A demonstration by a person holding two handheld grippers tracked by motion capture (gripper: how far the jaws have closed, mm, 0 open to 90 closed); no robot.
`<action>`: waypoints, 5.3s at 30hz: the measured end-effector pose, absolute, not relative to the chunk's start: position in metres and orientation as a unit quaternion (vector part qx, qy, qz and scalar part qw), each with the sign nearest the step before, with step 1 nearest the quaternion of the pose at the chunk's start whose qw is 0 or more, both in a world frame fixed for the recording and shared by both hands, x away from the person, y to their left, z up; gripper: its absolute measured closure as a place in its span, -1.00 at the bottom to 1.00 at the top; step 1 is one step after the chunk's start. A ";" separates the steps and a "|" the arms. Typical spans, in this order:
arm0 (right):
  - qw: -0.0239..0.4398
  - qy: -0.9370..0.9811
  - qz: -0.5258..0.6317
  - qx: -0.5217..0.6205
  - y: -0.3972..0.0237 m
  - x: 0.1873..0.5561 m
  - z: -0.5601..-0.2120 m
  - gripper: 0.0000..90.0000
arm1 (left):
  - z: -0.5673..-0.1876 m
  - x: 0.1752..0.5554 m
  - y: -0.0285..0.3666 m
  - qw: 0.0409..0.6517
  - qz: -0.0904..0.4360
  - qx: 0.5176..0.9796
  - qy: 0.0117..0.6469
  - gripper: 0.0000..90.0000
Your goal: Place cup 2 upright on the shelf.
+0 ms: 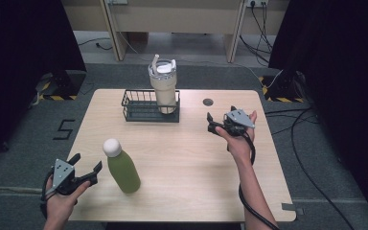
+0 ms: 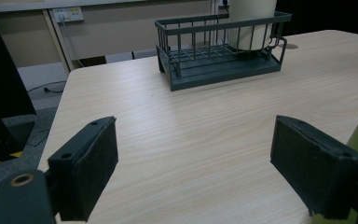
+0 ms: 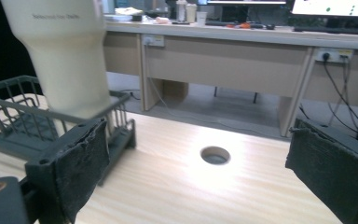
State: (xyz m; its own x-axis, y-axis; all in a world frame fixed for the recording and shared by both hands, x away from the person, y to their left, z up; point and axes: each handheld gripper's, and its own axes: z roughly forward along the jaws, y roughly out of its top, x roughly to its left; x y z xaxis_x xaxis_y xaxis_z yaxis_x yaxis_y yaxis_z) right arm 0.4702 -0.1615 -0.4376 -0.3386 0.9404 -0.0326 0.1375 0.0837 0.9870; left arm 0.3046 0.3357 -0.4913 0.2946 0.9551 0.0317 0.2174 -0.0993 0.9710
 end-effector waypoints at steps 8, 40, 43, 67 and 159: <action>0.382 0.624 0.508 0.455 -0.194 0.446 -0.458 -0.86 | -0.489 0.301 0.336 0.491 0.381 0.634 0.460 -0.68; 0.391 0.619 0.476 0.488 -0.227 0.421 -0.477 -0.81 | -0.475 0.254 0.318 0.557 0.367 0.629 0.399 -0.69; 0.392 0.619 0.475 0.487 -0.227 0.422 -0.477 -0.80 | -0.471 0.251 0.312 0.569 0.364 0.630 0.383 -0.70; 0.394 0.618 0.472 0.490 -0.229 0.423 -0.477 -0.79 | -0.463 0.256 0.277 0.600 0.333 0.645 0.335 -0.92; 0.392 0.618 0.461 0.502 -0.233 0.426 -0.483 -0.73 | -0.442 0.326 0.258 0.622 0.325 0.637 0.318 -0.52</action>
State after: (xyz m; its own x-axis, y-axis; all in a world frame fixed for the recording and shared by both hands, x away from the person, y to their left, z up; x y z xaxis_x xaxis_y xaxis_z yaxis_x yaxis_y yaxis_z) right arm 0.4260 -0.2326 -0.4833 -0.1877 0.9820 -0.0216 0.2592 0.0708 0.9632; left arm 0.3255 0.2576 -0.4423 0.5858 0.8102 0.0186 0.0002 -0.0231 0.9997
